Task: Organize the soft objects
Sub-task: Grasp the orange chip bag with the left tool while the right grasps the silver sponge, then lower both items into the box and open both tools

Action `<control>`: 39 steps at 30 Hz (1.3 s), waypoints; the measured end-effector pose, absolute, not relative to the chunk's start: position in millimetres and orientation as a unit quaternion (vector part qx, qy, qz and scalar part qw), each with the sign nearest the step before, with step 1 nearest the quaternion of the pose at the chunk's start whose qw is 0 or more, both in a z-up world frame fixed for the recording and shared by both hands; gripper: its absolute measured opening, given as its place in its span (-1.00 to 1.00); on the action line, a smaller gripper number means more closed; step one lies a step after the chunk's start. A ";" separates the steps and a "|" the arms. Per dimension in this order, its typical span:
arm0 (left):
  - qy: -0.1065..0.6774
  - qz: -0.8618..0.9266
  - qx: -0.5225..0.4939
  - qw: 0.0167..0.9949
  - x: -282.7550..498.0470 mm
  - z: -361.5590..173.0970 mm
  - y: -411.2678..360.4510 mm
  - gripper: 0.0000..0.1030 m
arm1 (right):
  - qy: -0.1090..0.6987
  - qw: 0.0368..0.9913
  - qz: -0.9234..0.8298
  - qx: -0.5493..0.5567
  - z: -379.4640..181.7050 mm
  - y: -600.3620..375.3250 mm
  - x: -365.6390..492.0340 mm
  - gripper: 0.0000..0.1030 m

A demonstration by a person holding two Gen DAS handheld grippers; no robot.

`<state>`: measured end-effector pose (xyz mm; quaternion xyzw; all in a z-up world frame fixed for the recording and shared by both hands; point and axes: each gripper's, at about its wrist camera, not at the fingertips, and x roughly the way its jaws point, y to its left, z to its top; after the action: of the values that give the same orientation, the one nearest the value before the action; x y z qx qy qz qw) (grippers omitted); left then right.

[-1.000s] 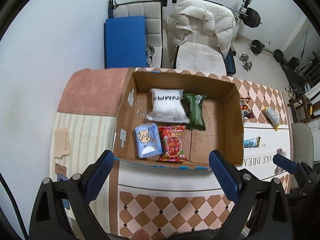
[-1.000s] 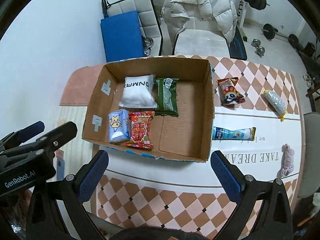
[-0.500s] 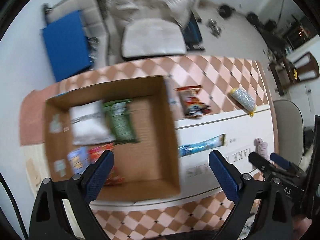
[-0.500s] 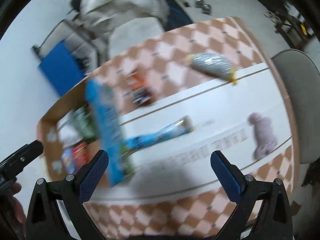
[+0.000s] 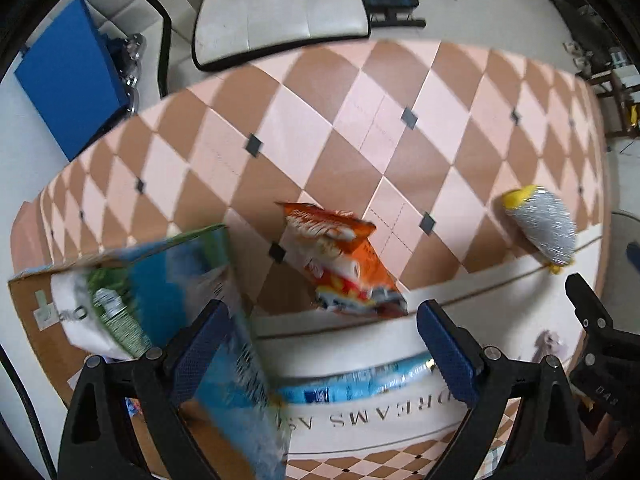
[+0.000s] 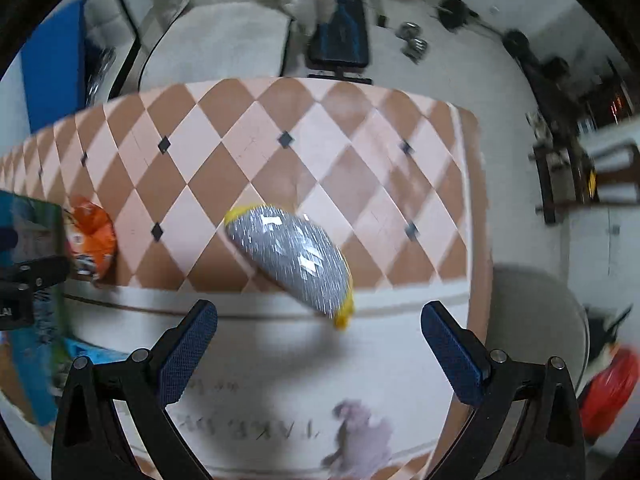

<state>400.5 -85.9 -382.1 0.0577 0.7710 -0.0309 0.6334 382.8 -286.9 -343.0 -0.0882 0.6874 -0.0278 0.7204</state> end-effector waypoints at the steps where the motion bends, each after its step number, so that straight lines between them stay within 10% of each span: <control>1: 0.774 -0.028 0.061 0.630 401.8 -388.3 -88.0 0.87 | 0.693 0.712 -0.016 -0.108 -356.3 -282.7 391.8 1.00; 4: 0.769 -0.034 0.097 0.630 404.2 -399.4 -103.1 0.87 | 0.706 0.695 0.001 -0.138 -387.5 -275.7 402.9 0.95; 8: 0.773 -0.046 0.090 0.626 409.2 -406.6 -112.7 0.87 | 0.738 0.670 -0.011 -0.075 -413.8 -291.1 411.7 0.27; 19: 0.799 -0.047 0.017 0.599 416.3 -441.3 -101.2 0.76 | 0.755 0.650 0.005 0.087 -409.9 -326.1 416.5 0.32; 24: 0.790 -0.036 0.027 0.611 418.3 -445.0 -101.9 -0.19 | 0.756 0.648 0.012 0.089 -411.8 -322.0 423.9 0.32; 30: 0.769 -0.039 0.033 0.637 398.3 -426.7 -100.4 -0.26 | 0.756 0.647 0.007 0.104 -422.2 -313.5 414.0 -0.20; 39: 0.723 -0.087 -0.004 0.685 338.3 -342.1 -85.9 -0.26 | 0.712 0.685 0.035 0.154 -353.4 -285.3 367.3 -0.27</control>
<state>338.3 -85.9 -342.1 -0.0045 0.7232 -0.0871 0.6851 367.3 -285.3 -353.4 0.1538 0.7116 0.0355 0.6846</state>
